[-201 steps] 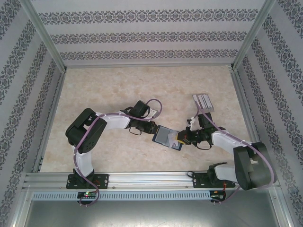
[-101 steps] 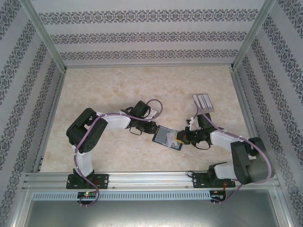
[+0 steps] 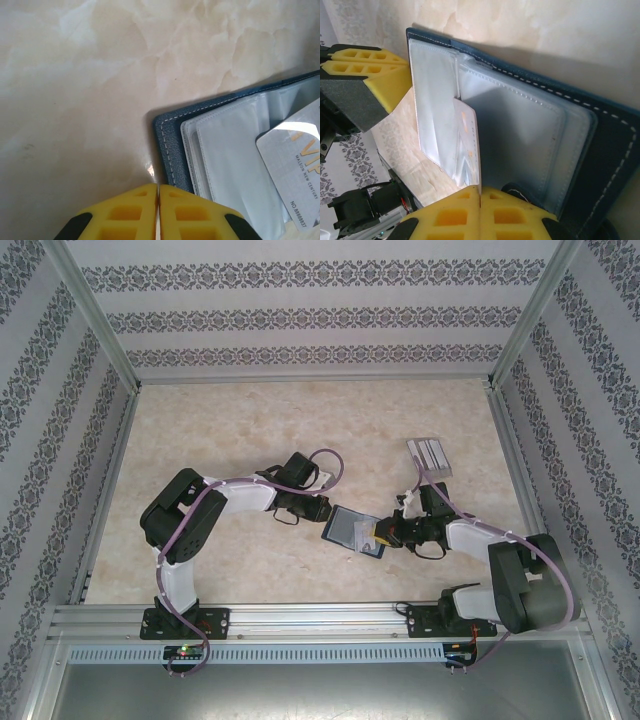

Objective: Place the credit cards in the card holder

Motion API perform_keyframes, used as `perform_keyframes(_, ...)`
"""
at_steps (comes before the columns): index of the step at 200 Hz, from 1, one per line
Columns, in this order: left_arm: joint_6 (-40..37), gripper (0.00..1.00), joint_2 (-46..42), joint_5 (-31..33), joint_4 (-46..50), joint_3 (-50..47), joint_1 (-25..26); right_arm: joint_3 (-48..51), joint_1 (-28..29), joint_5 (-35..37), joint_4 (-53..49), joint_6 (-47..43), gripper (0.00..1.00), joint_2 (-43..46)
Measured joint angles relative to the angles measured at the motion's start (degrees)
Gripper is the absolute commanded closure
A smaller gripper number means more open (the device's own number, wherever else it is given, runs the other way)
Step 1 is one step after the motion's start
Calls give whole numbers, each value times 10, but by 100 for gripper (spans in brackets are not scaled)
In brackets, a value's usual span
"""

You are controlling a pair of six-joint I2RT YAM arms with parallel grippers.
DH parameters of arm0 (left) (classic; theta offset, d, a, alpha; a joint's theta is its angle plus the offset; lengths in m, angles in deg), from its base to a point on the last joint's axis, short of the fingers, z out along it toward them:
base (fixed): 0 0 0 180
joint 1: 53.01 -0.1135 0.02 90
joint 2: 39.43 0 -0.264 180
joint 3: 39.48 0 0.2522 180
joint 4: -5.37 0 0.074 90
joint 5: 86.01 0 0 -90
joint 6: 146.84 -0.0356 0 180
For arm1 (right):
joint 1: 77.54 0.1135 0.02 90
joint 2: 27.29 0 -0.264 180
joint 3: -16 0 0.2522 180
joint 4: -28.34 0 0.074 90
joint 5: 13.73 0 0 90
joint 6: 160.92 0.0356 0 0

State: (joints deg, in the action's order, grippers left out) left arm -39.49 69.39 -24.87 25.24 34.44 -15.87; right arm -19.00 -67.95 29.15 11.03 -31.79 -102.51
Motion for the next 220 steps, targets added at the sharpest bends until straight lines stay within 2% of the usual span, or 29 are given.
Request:
perform_keyframes(76,0,89,0,4,1,1,0,19,-5,1,0,8,95,26)
perform_keyframes(220,0,89,0,7,2,1,0,2,-7,-21,74,45,93,-55)
